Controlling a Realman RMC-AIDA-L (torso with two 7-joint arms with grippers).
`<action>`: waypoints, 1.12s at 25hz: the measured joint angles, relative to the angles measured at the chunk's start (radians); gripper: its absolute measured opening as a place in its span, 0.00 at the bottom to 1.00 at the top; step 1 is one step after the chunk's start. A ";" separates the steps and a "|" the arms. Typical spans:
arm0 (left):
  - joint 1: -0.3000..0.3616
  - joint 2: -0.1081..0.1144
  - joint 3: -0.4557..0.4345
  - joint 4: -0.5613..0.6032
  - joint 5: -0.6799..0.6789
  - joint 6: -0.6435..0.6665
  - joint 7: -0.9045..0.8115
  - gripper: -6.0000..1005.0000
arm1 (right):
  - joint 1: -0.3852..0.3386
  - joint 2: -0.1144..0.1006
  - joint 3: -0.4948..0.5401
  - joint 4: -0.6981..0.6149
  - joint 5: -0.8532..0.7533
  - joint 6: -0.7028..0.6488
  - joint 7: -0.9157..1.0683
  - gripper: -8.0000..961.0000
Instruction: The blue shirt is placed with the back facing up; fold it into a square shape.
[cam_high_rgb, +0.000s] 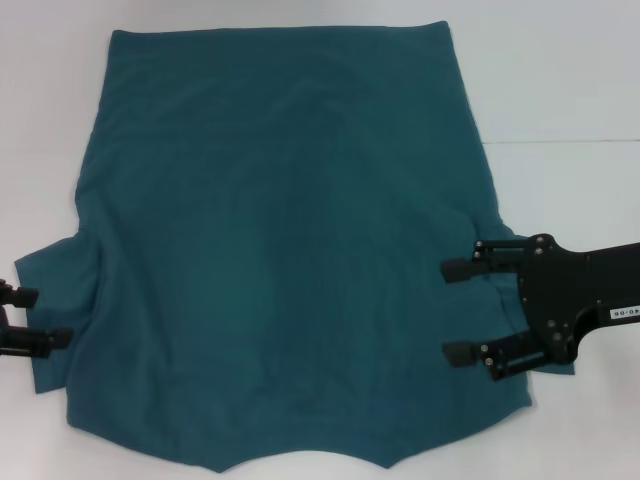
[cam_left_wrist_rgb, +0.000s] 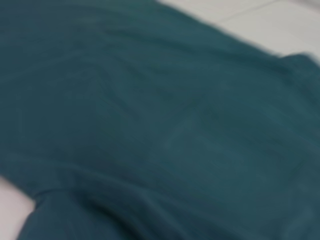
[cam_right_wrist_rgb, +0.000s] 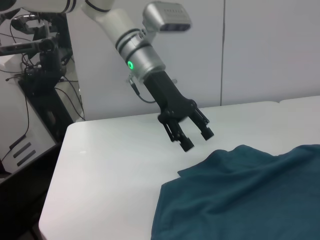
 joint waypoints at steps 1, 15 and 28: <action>-0.001 -0.004 0.014 -0.001 0.006 -0.031 0.001 0.87 | 0.001 0.000 0.000 0.000 0.000 0.000 0.002 0.98; -0.044 -0.029 0.122 -0.083 0.130 -0.329 0.009 0.82 | 0.011 0.002 -0.002 0.001 0.000 0.001 0.023 0.98; -0.061 -0.032 0.122 -0.097 0.140 -0.376 0.004 0.74 | 0.014 0.003 -0.003 0.003 -0.002 0.008 0.034 0.98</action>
